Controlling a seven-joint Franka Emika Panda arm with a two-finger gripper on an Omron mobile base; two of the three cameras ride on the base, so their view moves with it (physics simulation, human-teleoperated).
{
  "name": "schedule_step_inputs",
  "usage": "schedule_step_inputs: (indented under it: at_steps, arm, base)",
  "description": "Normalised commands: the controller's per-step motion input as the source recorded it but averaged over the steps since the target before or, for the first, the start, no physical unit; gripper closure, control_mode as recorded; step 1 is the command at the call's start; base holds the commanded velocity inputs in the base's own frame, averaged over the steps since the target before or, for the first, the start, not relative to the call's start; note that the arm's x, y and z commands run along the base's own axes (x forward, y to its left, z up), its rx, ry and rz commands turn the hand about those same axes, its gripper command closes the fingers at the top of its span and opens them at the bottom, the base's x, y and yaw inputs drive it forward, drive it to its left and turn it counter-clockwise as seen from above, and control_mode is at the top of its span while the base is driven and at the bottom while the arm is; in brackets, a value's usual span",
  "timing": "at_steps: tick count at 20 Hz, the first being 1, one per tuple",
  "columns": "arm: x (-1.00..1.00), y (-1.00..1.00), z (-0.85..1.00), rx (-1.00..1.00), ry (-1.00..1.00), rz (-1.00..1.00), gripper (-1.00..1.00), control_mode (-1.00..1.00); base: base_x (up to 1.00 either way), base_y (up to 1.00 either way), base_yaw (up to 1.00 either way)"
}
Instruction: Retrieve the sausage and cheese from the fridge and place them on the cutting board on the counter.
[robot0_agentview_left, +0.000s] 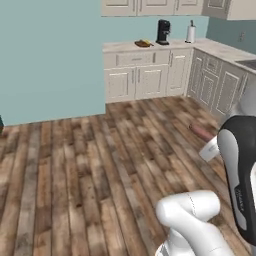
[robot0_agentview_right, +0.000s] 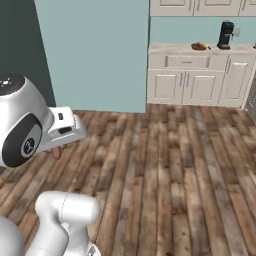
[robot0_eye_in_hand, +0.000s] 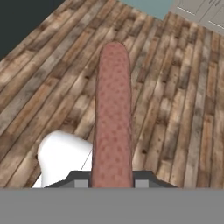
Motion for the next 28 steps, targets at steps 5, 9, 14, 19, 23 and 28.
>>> schedule_step_inputs:
  at_steps: [5,9,14,19,23,28]
  arm:
    - [0.0,0.0,0.0,0.0,0.0,0.0,1.0,1.0]
    - [0.0,0.0,0.0,0.0,0.0,0.0,1.0,1.0]
    - [0.0,0.0,0.0,0.0,0.0,0.0,1.0,1.0]
    - [0.0,0.0,0.0,0.0,0.0,0.0,1.0,1.0]
    - [0.0,0.0,0.0,0.0,0.0,0.0,1.0,1.0]
    - [0.0,0.0,0.0,0.0,0.0,0.0,1.0,1.0]
  base:
    - [1.0,0.15,0.0]
    - [1.0,-0.41,0.0]
    - [1.0,-0.36,-0.07]
    - [1.0,-0.47,-0.04]
    - [1.0,-0.54,-0.01]
    - [1.0,-0.58,0.0]
